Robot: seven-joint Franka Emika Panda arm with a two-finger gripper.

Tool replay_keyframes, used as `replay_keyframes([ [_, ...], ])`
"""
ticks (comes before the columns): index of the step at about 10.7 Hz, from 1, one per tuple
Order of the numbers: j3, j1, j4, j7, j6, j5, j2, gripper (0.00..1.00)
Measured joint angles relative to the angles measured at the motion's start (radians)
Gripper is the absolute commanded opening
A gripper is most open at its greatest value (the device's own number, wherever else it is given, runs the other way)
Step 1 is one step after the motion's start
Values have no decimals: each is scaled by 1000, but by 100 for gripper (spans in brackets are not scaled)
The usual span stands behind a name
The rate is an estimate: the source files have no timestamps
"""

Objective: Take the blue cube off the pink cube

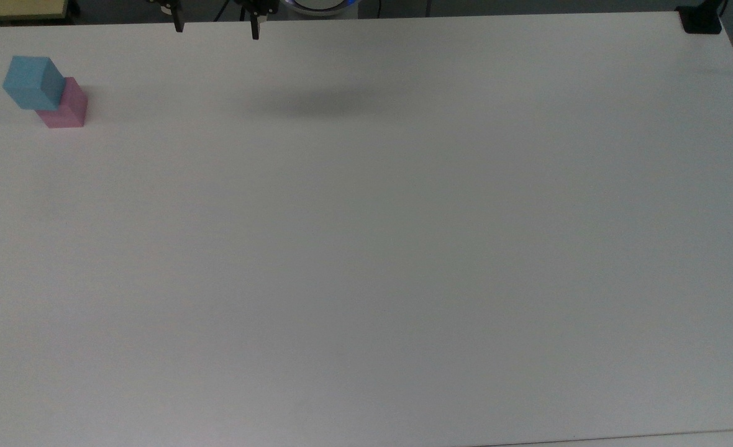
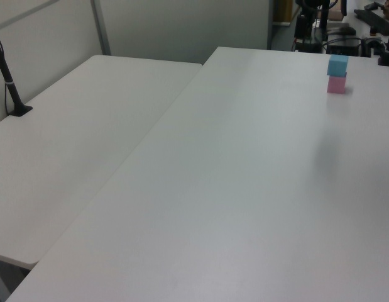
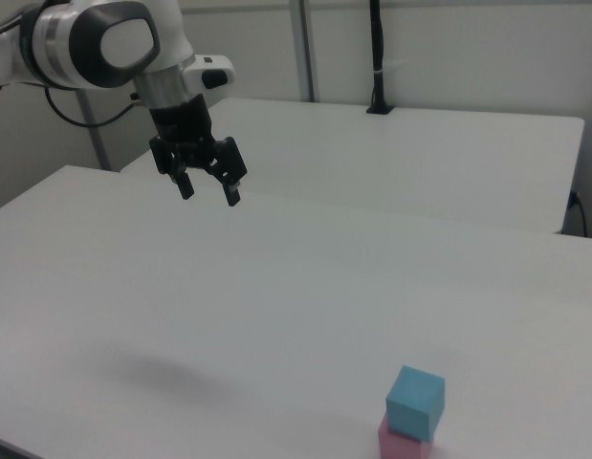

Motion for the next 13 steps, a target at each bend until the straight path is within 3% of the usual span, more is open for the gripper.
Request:
replay_keyframes([
  [13, 0, -7, 2, 0, -33, 0, 0, 100],
])
